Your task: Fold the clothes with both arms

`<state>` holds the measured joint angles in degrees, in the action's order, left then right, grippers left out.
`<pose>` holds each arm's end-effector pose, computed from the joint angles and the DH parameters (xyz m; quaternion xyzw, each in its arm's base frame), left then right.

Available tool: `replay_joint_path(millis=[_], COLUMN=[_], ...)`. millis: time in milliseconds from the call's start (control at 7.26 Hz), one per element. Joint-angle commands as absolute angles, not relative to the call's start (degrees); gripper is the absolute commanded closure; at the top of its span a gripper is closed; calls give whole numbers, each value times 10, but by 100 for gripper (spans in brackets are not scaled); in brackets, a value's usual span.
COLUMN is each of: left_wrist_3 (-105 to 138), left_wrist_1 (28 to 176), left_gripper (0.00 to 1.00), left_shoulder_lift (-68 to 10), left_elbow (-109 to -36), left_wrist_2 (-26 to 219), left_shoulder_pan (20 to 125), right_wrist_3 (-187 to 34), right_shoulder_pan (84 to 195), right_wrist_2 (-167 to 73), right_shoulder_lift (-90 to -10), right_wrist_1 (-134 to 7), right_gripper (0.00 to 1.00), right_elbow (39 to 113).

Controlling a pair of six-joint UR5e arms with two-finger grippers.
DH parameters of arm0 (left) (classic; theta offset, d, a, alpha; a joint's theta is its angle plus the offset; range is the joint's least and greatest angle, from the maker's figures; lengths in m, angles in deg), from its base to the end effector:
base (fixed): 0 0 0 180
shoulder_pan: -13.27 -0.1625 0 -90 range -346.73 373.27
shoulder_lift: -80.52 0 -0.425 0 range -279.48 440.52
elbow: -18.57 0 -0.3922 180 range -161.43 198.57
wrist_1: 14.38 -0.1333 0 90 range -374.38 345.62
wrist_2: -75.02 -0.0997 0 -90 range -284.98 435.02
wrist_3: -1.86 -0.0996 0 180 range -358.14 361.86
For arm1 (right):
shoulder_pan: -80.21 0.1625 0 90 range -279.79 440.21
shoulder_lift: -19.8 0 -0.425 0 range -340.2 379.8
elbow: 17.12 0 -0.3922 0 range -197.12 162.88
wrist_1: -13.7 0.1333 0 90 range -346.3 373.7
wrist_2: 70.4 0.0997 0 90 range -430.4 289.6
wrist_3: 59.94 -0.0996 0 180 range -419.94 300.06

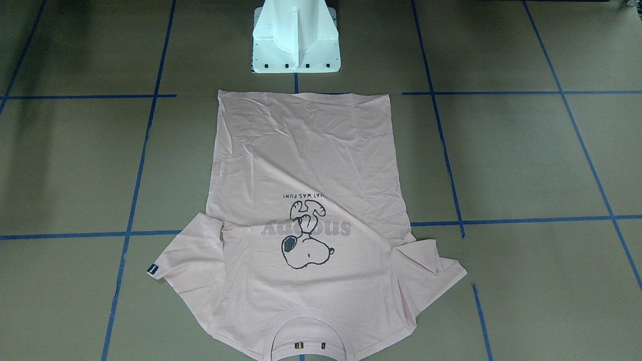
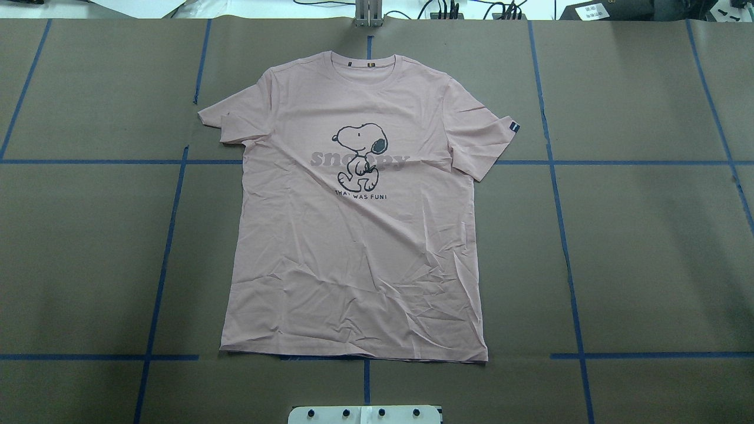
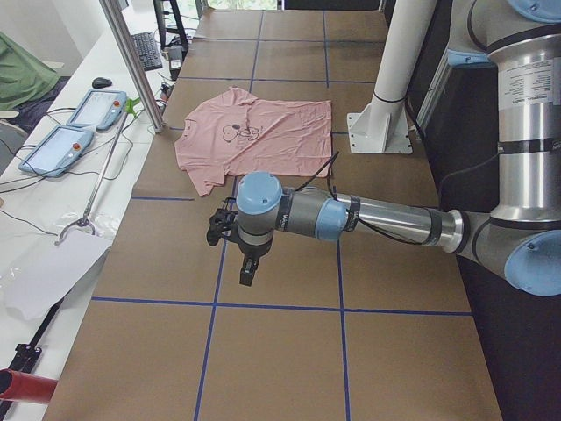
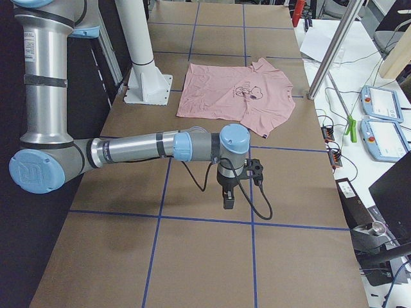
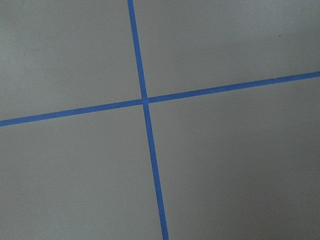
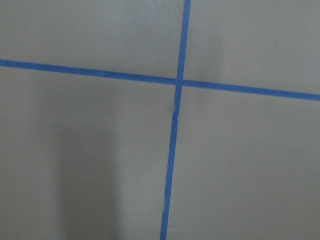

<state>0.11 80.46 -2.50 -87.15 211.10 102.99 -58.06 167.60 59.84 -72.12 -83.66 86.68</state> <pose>-0.0594 -0.4494 0.5685 0.1138 0.3872 0.0625 0.9128 0.0473 -0.4776 0.5745 0.0348 -0.3439 -0.0503 0.9370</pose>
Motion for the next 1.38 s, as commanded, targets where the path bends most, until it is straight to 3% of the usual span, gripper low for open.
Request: replay_joint_path(millis=[0, 138, 413, 688, 964, 1239], left_wrist_3=[3, 4, 20, 37, 99, 126], left_wrist_1=[899, 973, 1070, 1113, 1143, 1143], left_gripper=[0, 0, 0, 0, 0, 0], left_shoulder_lift=[-31, -52, -171, -181, -177, -180], left_elbow=[-868, -847, -739, -741, -745, -749], left_wrist_2=[2112, 2109, 2111, 2112, 2109, 2108], left_shoulder_pan=[1029, 1029, 1029, 1028, 1003, 979], right_wrist_3=[-581, -581, -595, -640, -886, -1068], right_shoulder_pan=[1676, 1674, 1674, 1651, 1552, 1451], right_wrist_2=[597, 596, 624, 653, 636, 535], right_shoulder_lift=[-689, -682, -626, -566, -519, -470], right_wrist_1=[-778, -709, -680, -678, -598, -563], right_gripper=[0, 0, 0, 0, 1, 26], right_elbow=[865, 854, 797, 767, 761, 747])
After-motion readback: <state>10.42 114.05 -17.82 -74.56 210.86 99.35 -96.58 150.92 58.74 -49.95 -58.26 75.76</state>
